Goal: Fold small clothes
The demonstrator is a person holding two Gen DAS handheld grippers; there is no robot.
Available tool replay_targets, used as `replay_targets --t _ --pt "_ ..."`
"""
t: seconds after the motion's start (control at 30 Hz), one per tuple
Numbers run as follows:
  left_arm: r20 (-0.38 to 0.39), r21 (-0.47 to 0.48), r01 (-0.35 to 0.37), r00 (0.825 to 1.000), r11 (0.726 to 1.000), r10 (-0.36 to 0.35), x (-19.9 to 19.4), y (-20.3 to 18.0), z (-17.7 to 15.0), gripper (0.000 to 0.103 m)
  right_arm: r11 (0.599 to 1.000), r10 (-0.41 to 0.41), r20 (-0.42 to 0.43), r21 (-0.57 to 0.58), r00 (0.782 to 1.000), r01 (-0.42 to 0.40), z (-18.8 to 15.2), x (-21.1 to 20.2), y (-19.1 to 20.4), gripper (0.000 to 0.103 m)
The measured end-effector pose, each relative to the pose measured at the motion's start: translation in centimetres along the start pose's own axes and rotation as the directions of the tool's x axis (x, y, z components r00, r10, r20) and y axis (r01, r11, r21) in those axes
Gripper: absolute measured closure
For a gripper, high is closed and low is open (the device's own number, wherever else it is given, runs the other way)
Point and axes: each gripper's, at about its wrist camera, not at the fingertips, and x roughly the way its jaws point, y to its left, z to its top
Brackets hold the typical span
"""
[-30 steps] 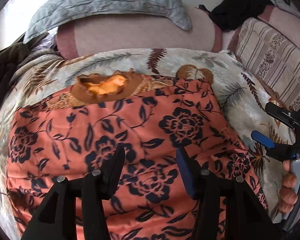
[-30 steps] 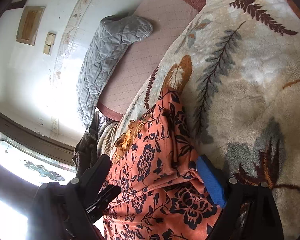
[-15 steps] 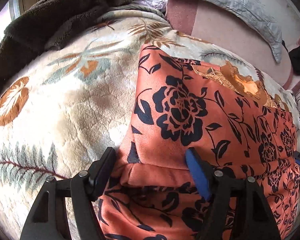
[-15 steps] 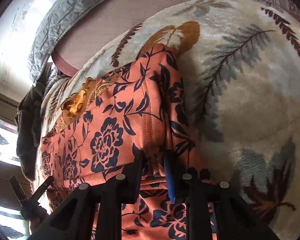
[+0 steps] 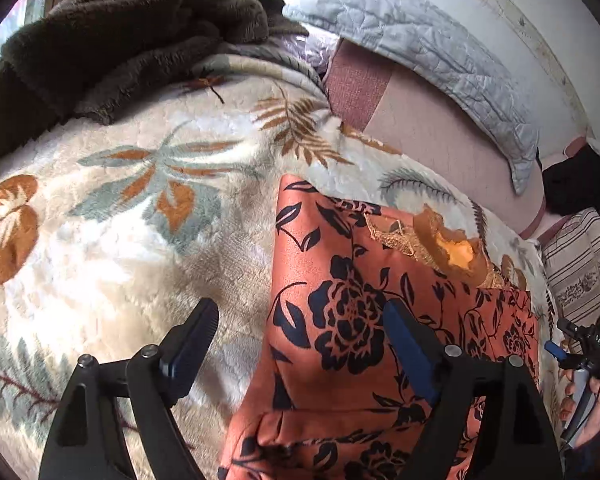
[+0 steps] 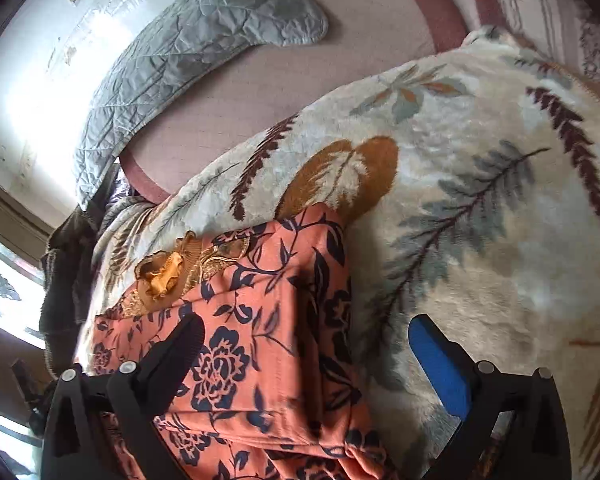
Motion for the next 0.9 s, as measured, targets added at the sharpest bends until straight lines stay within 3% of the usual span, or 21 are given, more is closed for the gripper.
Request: replay_targets --t 0.07,0.1,0.13,0.17,0.2,0.23,0.37,0.4,0.43,0.47,0.5,0.57,0.6,0.63,0.7,0.77,0.8,0.83,0.87,0.9 --pt "-0.073 0.032 -0.02 0.997 0.999 0.023 2.5 -0.2 0.3 0.02 1.0 0.026 -0.07 0.01 0.997 -0.026 0.5 2.2 0.0 0.0" --pt "-0.053 0.082 -0.04 0.998 0.996 0.045 2.8 -0.8 0.4 0.028 0.999 0.027 -0.112 -0.015 0.993 -0.029 0.6 3.5 0.2 0.005" --pt "-0.06 0.129 -0.056 0.996 0.99 0.064 3.1 -1.5 0.5 0.042 0.999 0.015 -0.157 -0.043 0.987 -0.022 0.5 4.7 0.5 0.03" --pt "-0.094 0.151 -0.01 0.995 0.989 0.025 3.4 -2.1 0.6 0.08 0.996 -0.033 -0.186 -0.088 0.982 0.017 0.4 5.6 1.0 0.044" --pt "-0.101 0.141 0.003 0.995 0.99 0.012 3.1 -2.4 0.9 0.082 0.991 -0.064 -0.18 -0.128 0.982 0.041 0.4 5.8 1.7 0.078" --pt "-0.072 0.156 -0.012 0.997 0.988 0.023 2.5 -2.9 1.1 0.087 0.989 -0.06 -0.181 -0.144 0.982 0.034 0.6 5.4 2.5 0.087" --pt "0.061 0.235 -0.034 0.998 0.972 0.02 0.2 -4.9 1.7 0.089 0.938 -0.146 0.025 -0.316 0.989 0.147 1.0 0.9 6.2 0.089" --pt "0.054 0.254 -0.049 0.998 0.966 0.036 1.1 -4.9 1.5 0.089 0.937 -0.157 0.037 -0.309 0.987 0.161 1.0 1.1 5.8 0.089" --pt "-0.002 0.258 -0.065 0.998 0.964 0.067 2.9 -4.4 1.2 0.088 0.944 -0.186 0.006 -0.277 0.982 0.181 1.2 2.5 4.7 0.088" --pt "-0.055 0.236 -0.068 0.995 0.969 0.084 4.6 -3.5 0.7 0.081 0.954 -0.208 -0.061 -0.235 0.976 0.189 0.9 4.6 3.0 0.087" --pt "-0.035 0.221 -0.069 0.996 0.973 0.079 4.6 -3.0 0.6 0.076 0.968 -0.194 -0.132 -0.185 0.972 0.168 0.7 6.1 1.4 0.076" --pt "-0.03 0.217 -0.086 0.995 0.972 0.094 3.4 -3.3 0.9 0.072 0.991 -0.098 -0.091 -0.096 0.991 0.089 1.0 4.8 -0.1 0.066" --pt "-0.001 0.234 -0.093 0.995 0.968 0.096 2.5 -3.7 1.2 0.072 0.997 -0.055 -0.065 -0.062 0.996 0.051 1.4 3.7 -0.4 0.036" --pt "0.042 0.255 -0.099 0.995 0.962 0.092 1.4 -4.0 1.5 0.071 0.999 -0.017 -0.028 -0.049 0.999 0.016 1.8 2.6 -0.5 0.022" --pt "0.104 0.265 -0.096 0.992 0.96 0.071 0.0 -4.3 2.3 0.05 0.999 0.021 0.018 -0.033 1.0 -0.021 2.8 1.2 -0.7 0.022" --pt "0.096 0.247 -0.075 0.994 0.966 0.052 0.6 -4.1 2.9 0.045 0.999 0.048 -0.013 -0.007 0.999 -0.048 3.7 2.0 -1.0 0.022" --pt "0.048 0.242 -0.089 0.996 0.966 0.08 2.1 -3.7 3.0 0.053 0.999 0.041 -0.061 -0.003 0.997 -0.041 3.7 3.4 -1.0 0.024" --pt "-0.032 0.241 -0.113 0.992 0.964 0.124 4.5 -3.0 2.8 0.068 1.0 0.008 -0.138 -0.021 0.99 -0.011 3.5 5.4 -1.2 0.047" --pt "-0.089 0.196 -0.079 0.991 0.977 0.098 5.9 -2.0 2.5 0.072 0.996 -0.081 -0.179 -0.053 0.981 0.072 3.4 7.2 -1.2 0.059" --pt "-0.066 0.153 -0.056 0.996 0.987 0.066 5.4 -1.6 2.8 0.072 0.996 -0.081 -0.16 -0.033 0.984 0.077 3.5 7.0 -1.2 0.062"
